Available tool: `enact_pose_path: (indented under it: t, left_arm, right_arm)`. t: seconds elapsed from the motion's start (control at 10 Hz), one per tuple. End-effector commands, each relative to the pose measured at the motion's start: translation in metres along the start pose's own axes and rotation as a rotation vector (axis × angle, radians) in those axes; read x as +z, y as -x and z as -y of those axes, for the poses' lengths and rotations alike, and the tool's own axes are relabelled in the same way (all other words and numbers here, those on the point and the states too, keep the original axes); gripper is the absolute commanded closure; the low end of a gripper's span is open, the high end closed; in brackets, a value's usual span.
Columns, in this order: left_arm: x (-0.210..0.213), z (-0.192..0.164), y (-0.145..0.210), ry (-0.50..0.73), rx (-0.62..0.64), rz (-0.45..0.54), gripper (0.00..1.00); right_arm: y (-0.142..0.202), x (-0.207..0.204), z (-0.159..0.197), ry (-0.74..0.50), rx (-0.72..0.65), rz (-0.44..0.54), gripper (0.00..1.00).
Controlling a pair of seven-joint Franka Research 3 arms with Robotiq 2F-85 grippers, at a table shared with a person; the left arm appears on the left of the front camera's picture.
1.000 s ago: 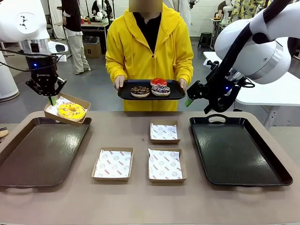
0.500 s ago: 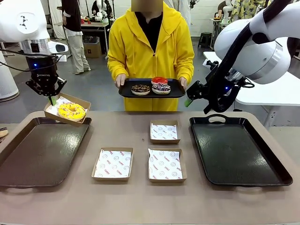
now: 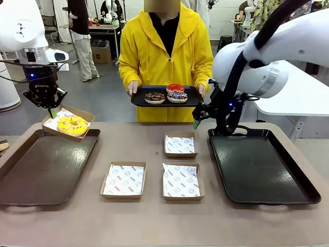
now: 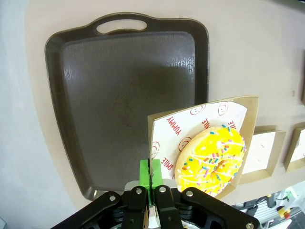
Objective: Individually package the donuts and arrange them on the tray.
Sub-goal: Place the picked Paper togo box on the Handle tray while simultaneously picking up another Paper togo box from the table with the other hand.
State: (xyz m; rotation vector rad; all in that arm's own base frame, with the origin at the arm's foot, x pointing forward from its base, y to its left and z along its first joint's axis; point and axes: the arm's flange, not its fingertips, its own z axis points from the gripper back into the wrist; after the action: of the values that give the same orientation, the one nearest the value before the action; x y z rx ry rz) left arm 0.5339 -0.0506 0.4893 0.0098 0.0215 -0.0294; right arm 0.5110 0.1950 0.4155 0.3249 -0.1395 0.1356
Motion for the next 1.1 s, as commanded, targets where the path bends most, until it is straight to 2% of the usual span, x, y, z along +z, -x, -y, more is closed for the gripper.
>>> enact_pose_path:
  t: [0.0,0.3,0.4,0.5,0.9,1.0]
  left_arm:
    - [-0.014,-0.012,0.0,0.043,-0.075,0.008,0.99]
    - [-0.026,-0.022,-0.001,0.037,-0.106,-0.004,0.99]
    - [-0.026,-0.021,0.002,0.003,-0.07,-0.005,0.99]
    - [-0.024,-0.015,-0.002,0.018,-0.097,-0.019,0.99]
    - [-0.026,-0.016,-0.002,0.017,-0.097,-0.023,0.99]
    - [-0.027,-0.015,-0.009,0.058,-0.069,-0.039,0.99]
  right_arm:
    - [-0.021,-0.015,-0.013,0.05,-0.039,0.004,0.0]
    - [-0.031,-0.039,-0.023,0.084,-0.075,-0.007,0.0]
    - [-0.031,-0.039,-0.026,0.094,-0.096,0.002,0.0]
    - [-0.022,-0.033,-0.014,0.052,-0.047,-0.021,0.0]
    - [-0.025,-0.035,-0.017,0.059,-0.06,-0.019,0.0]
    - [-0.026,-0.045,-0.023,0.129,-0.071,0.012,0.0]
